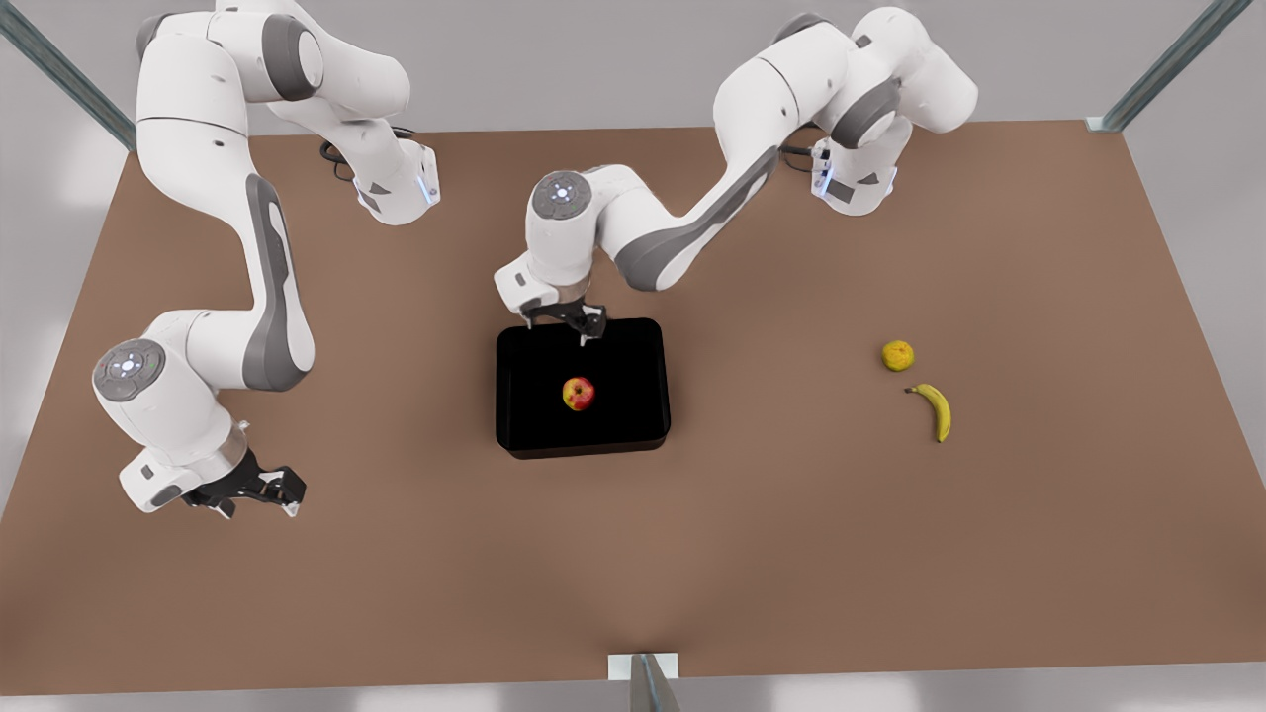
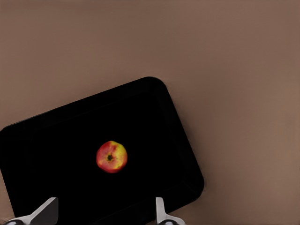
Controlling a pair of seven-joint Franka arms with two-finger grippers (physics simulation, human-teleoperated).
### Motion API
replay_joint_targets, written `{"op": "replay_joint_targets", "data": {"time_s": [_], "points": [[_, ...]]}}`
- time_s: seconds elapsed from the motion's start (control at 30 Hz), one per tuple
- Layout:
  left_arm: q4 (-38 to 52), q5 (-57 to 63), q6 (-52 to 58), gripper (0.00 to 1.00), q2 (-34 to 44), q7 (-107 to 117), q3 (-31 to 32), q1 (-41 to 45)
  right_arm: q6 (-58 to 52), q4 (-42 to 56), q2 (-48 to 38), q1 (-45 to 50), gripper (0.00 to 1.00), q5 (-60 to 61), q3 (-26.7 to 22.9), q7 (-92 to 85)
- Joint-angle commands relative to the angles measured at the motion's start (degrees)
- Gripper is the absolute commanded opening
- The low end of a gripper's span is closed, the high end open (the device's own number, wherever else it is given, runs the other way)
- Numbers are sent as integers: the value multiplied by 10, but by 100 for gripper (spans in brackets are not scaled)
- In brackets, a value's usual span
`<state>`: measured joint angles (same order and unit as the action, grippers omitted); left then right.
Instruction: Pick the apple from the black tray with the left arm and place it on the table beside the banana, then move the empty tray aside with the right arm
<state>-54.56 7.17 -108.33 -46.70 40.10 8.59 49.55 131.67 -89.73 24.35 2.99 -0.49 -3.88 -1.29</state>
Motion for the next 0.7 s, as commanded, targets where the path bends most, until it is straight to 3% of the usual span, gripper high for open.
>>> {"op": "replay_joint_targets", "data": {"time_s": [0.0,0.17,0.33,0.5,0.67], "points": [[14,14,46,100,-20,373,1,6,-2,0,0,0,100,2,0,-2],[13,10,29,100,-59,448,6,9,-2,0,3,3,100,2,0,-2],[10,13,36,100,-77,338,-18,-8,-2,1,3,2,100,2,0,-2],[11,16,-66,100,-139,340,-37,-7,-2,2,3,1,100,2,0,-2],[14,16,-143,100,-152,350,-43,-2,-2,2,3,1,100,2,0,-1]]}}
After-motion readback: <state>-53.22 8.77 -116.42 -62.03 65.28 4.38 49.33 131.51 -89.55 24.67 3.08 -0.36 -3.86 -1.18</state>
